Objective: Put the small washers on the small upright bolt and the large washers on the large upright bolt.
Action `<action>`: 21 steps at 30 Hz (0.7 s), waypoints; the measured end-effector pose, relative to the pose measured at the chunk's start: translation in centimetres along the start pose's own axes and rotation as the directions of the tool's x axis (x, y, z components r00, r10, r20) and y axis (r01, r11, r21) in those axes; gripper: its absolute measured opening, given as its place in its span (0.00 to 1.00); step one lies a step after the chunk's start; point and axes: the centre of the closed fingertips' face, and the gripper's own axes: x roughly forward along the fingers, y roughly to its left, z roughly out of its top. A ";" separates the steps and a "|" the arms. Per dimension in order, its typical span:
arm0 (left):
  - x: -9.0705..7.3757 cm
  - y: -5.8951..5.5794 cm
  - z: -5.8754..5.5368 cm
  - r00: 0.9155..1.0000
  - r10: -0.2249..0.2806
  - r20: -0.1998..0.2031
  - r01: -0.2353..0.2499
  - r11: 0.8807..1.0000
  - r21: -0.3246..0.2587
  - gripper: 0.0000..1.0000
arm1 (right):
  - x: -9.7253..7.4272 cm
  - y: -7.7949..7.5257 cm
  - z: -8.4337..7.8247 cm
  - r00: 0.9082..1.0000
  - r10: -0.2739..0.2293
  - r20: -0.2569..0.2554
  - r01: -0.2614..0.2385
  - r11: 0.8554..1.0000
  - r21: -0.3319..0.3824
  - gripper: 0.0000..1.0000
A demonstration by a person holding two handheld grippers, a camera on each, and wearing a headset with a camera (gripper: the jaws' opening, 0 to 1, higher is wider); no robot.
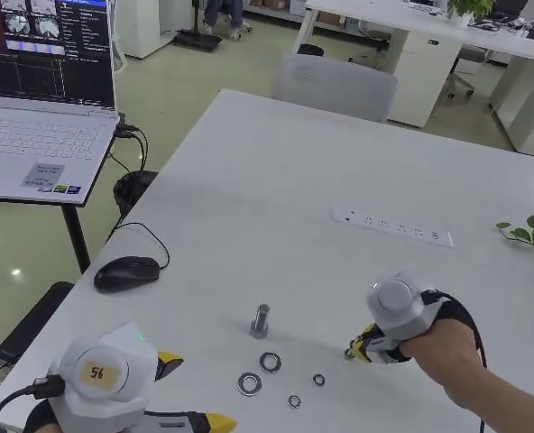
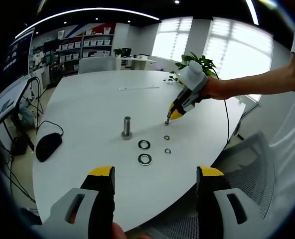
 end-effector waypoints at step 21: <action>-0.4 0.3 -0.4 1.000 0.019 -0.005 -0.019 1.000 -0.010 0.66 | 1.3 0.5 -0.6 0.999 0.041 -0.006 -0.040 0.999 0.023 0.17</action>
